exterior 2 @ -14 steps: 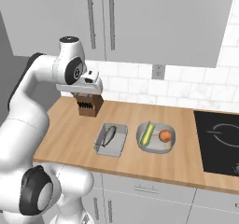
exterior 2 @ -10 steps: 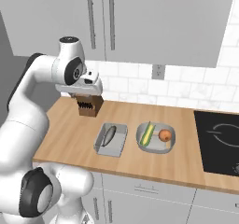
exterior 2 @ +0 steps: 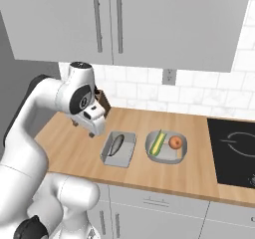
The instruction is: Take the meat container that has the fish and place it on the second highest rack of the freezer. Then take the vegetable container that has the onion and corn and place it on the highest rack of the freezer.
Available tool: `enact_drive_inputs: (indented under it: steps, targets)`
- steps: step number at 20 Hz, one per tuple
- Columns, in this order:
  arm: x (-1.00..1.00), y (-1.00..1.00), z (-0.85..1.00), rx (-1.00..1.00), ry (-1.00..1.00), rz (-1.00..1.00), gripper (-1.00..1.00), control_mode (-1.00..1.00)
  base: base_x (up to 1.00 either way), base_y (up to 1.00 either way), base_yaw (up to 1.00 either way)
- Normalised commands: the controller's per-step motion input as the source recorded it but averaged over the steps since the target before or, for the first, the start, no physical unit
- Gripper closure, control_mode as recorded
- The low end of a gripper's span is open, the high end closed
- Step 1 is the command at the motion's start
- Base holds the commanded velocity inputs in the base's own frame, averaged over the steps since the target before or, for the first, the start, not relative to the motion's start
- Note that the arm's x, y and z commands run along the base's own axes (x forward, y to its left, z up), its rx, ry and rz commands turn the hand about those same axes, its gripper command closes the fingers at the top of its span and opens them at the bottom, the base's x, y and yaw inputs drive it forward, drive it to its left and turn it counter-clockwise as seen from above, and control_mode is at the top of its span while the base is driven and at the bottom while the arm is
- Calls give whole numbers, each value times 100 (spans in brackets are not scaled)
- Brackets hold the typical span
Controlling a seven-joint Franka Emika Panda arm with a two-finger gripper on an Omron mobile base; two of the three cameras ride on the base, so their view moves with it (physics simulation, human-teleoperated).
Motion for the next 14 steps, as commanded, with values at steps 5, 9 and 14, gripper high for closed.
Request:
enact_drive_inputs:
  steps: [5,9,14]
  targets:
    - [-13,-39,-74,12,34,-68,-100,-100,0,0,0]
    - [6,-65,-62,15,33,-55,-100,-100,0,0,0]
    - [50,-48,-47,9,18,-29,-100,-100,0,0,0]
